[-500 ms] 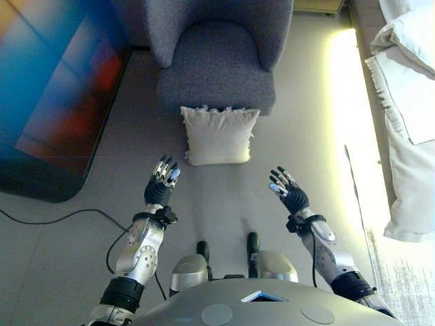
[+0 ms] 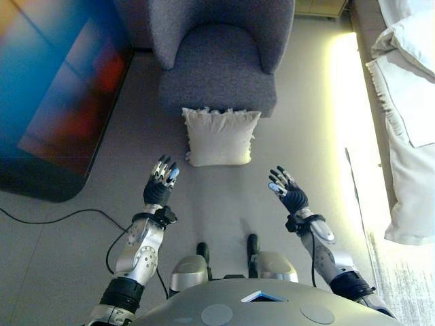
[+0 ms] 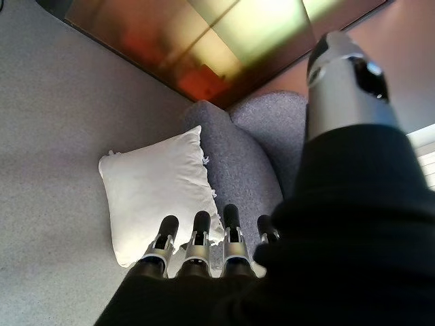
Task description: Pick up the cushion and take it to the sofa
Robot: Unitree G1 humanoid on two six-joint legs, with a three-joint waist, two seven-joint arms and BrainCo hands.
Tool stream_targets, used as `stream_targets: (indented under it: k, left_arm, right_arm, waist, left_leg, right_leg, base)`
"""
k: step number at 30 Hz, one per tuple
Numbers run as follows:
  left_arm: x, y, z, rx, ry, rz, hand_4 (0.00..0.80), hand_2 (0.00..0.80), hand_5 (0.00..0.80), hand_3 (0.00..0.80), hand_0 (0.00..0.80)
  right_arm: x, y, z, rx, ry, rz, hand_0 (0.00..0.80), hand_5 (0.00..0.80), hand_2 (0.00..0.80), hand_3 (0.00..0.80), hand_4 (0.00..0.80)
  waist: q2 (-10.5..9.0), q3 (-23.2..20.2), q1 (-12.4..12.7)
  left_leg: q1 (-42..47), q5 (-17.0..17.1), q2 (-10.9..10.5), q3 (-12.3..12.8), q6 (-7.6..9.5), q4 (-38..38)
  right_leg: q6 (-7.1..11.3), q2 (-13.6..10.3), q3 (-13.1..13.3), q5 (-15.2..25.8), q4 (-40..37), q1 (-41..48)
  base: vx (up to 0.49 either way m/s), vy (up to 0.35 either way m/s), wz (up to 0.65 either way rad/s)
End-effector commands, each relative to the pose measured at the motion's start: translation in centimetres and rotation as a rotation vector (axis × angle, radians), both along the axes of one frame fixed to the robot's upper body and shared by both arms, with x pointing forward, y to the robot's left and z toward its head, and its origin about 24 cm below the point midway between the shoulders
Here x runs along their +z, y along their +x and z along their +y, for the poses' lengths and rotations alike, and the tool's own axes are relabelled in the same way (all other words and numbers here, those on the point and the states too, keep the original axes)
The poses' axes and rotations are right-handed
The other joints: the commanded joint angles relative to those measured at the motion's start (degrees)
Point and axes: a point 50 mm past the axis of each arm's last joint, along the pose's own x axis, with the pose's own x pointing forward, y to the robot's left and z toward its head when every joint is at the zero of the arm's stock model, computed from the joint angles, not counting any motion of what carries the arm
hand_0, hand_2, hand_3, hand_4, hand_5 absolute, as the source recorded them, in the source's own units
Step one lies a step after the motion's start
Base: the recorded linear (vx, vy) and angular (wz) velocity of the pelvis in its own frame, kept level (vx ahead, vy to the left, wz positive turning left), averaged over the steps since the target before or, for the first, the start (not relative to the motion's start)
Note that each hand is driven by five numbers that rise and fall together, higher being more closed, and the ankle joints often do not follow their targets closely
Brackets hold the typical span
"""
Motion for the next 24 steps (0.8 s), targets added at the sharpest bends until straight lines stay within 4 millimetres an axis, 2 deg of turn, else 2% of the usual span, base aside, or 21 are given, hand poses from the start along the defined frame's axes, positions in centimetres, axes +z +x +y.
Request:
stream_targets:
  k: [1,10,14,18,21,22,24]
  left_arm:
    - [1.7,0.3,1.1,0.005,0.059,-0.113,0.0,0.0,0.0,0.0,0.0]
    - [1.4,-0.3,1.2,-0.012,0.03,-0.106,0.0,0.0,0.0,0.0,0.0]
    - [1.9,0.7,1.0,-0.009,0.008,-0.122,0.0,0.0,0.0,0.0,0.0]
    - [2.5,1.7,1.0,-0.021,0.006,-0.156,0.0,0.0,0.0,0.0,0.0]
    - [2.3,1.7,1.1,-0.036,0.025,-0.142,0.0,0.0,0.0,0.0,0.0]
    - [2.2,1.7,1.1,-0.039,0.029,-0.138,0.0,0.0,0.0,0.0,0.0]
    - [2.1,1.7,1.4,-0.045,0.037,-0.117,0.0,0.0,0.0,0.0,0.0]
  right_arm:
    - [1.6,0.5,1.1,-0.001,0.049,-0.111,0.0,0.0,0.0,0.0,0.0]
    - [1.2,0.0,1.0,0.002,0.043,-0.087,0.0,0.0,0.0,0.0,0.0]
    - [1.3,0.3,1.1,-0.008,0.046,-0.101,0.0,0.0,0.0,0.0,0.0]
    - [1.8,1.0,1.9,0.006,0.044,-0.132,0.0,0.0,0.0,0.0,0.0]
    - [1.6,0.8,2.2,-0.008,0.05,-0.131,0.0,0.0,0.0,0.0,0.0]
    - [1.5,0.7,2.2,-0.013,0.05,-0.126,0.0,0.0,0.0,0.0,0.0]
    - [1.1,0.3,1.8,-0.04,0.053,-0.098,0.0,0.0,0.0,0.0,0.0]
  waist:
    - [-2.45,-1.97,-0.48]
    - [-2.83,-2.76,-0.11]
    - [-2.5,-2.76,-0.3]
    - [-2.28,-1.37,-0.29]
    - [-1.05,-0.7,-0.12]
    - [-0.92,-0.6,-0.19]
    - [-0.13,-0.06,-1.03]
  left_leg:
    - [-5.8,-0.74,-1.41,1.39,1.55,7.47]
    - [-4.53,-0.17,-2.12,1.05,2.16,4.38]
    - [-5.64,1.06,-2.3,0.3,2.97,2.65]
    - [-8.34,-0.64,-3.33,0.18,4.98,7.09]
    - [-8.78,-1.78,-3.4,0.27,6.51,8.69]
    - [-8.67,-1.92,-3.42,0.12,6.53,8.9]
    - [-7.78,-2.62,-3.24,-1.49,6.35,10.18]
  right_leg:
    - [3.0,-3.58,-2.2,-3.42,6.35,0.92]
    - [3.74,-3.73,-2.45,-3.16,5.37,1.6]
    - [3.76,-3.32,-2.05,-4.12,8.23,-1.08]
    - [4.46,-4.82,-0.6,-3.59,21.18,-5.75]
    - [4.16,-6.19,1.3,2.57,38.76,-9.83]
    - [4.06,-6.24,1.72,3.29,40.44,-10.74]
    - [3.61,-4.87,4.67,5.95,45.91,-15.09]
  base:
    - [0.0,0.0,0.0]
    - [0.013,0.022,0.0]
    - [-0.046,0.092,-0.02]
    - [-0.057,0.141,0.01]
    - [0.024,0.189,0.06]
    - [0.086,0.137,0.12]
    - [0.131,0.071,0.3]
